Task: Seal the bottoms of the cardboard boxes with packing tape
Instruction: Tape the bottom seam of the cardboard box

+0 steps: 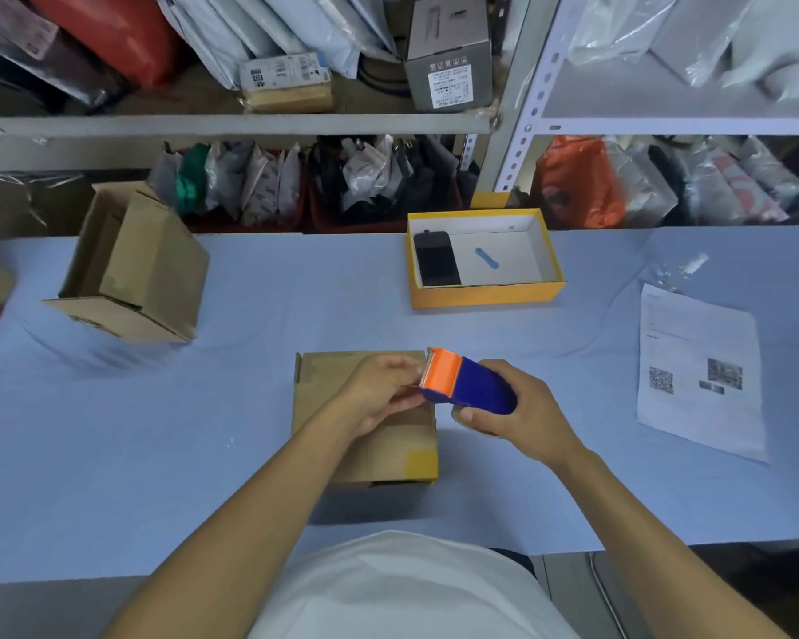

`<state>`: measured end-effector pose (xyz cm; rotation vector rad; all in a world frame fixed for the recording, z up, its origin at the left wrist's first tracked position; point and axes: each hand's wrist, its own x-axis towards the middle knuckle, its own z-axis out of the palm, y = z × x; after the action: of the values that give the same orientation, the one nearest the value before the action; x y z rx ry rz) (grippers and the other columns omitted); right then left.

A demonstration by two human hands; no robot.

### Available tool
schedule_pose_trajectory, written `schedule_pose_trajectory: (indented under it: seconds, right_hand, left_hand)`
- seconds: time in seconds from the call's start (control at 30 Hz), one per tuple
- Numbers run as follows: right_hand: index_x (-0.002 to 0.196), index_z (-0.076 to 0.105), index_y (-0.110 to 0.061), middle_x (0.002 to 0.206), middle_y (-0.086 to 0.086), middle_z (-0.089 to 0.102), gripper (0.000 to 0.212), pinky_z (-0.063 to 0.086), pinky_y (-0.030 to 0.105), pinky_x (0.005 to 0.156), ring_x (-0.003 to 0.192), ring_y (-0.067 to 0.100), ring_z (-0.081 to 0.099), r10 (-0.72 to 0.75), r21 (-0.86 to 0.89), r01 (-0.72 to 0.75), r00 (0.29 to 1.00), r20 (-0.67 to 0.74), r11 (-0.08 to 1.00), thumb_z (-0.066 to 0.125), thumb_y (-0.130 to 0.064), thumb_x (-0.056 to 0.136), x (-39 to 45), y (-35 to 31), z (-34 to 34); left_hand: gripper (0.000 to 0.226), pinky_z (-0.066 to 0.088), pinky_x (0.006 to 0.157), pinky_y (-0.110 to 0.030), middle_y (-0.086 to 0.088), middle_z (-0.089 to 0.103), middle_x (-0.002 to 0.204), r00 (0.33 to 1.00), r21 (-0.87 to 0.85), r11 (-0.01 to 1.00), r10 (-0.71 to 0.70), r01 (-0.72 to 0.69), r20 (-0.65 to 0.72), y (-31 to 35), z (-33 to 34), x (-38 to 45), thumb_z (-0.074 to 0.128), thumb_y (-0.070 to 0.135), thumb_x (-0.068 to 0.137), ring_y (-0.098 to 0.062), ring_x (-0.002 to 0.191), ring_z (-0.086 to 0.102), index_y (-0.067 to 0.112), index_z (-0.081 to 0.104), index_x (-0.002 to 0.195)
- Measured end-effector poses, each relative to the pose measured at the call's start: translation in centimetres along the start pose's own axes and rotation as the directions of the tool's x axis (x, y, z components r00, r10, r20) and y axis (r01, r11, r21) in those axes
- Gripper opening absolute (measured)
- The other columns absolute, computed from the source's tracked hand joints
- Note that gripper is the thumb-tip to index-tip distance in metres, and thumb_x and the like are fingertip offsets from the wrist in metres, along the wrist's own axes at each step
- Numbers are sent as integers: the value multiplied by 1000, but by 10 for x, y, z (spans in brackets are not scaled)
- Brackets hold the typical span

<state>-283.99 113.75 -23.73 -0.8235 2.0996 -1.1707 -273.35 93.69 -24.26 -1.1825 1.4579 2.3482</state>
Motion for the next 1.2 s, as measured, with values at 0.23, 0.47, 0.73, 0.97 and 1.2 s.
schedule_pose_trajectory:
  seconds: [0.23, 0.47, 0.73, 0.97, 1.2]
  right_hand:
    - [114, 53, -46, 107, -25, 62, 55, 58, 22, 73, 102, 1, 60, 1, -63, 1, 999, 32, 998, 85, -50, 69, 10, 0, 1]
    - [113, 52, -48, 106, -25, 63, 54, 59, 25, 74, 101, 2, 61, -17, -89, 18, 1000, 19, 996, 85, -48, 70, 6, 4, -5]
    - [113, 53, -49, 107, -23, 63, 56, 60, 27, 74, 102, 3, 61, -38, -114, 40, 999, 26, 993, 86, -50, 68, 0, 8, -5]
    - [113, 54, -43, 102, -24, 64, 57, 59, 29, 76, 94, 10, 64, -78, -239, 95, 994, 80, 966, 81, -60, 66, 6, 7, 3]
    - [120, 60, -33, 105, -15, 68, 60, 58, 34, 80, 91, 12, 65, -29, -372, 62, 995, 91, 926, 87, -45, 67, 9, 30, -33]
  left_hand:
    - [22, 61, 68, -30, -5, 73, 75, 943, 566, 810, 290, -152, -162, 3, 11, 0, 60, 16, 93, -18, 70, 72, 8, 74, 79]
    - [24, 57, 63, -23, -5, 74, 75, 993, 234, 970, 90, -71, -71, 3, 7, -7, 53, 22, 97, -14, 67, 70, 12, 72, 86]
    - [11, 57, 62, -22, -9, 74, 77, 972, 414, 904, 184, -109, -145, -7, 5, -11, 68, 12, 88, -13, 65, 68, 12, 76, 81]
    - [21, 47, 60, -26, 1, 68, 63, 903, 687, 717, 365, -118, -225, -11, 7, -17, 63, 14, 85, -15, 62, 61, 11, 70, 66]
    - [33, 52, 65, -27, -2, 69, 63, 881, 693, 719, 356, -45, -313, -9, -16, -16, 71, 25, 87, -17, 64, 65, 9, 67, 58]
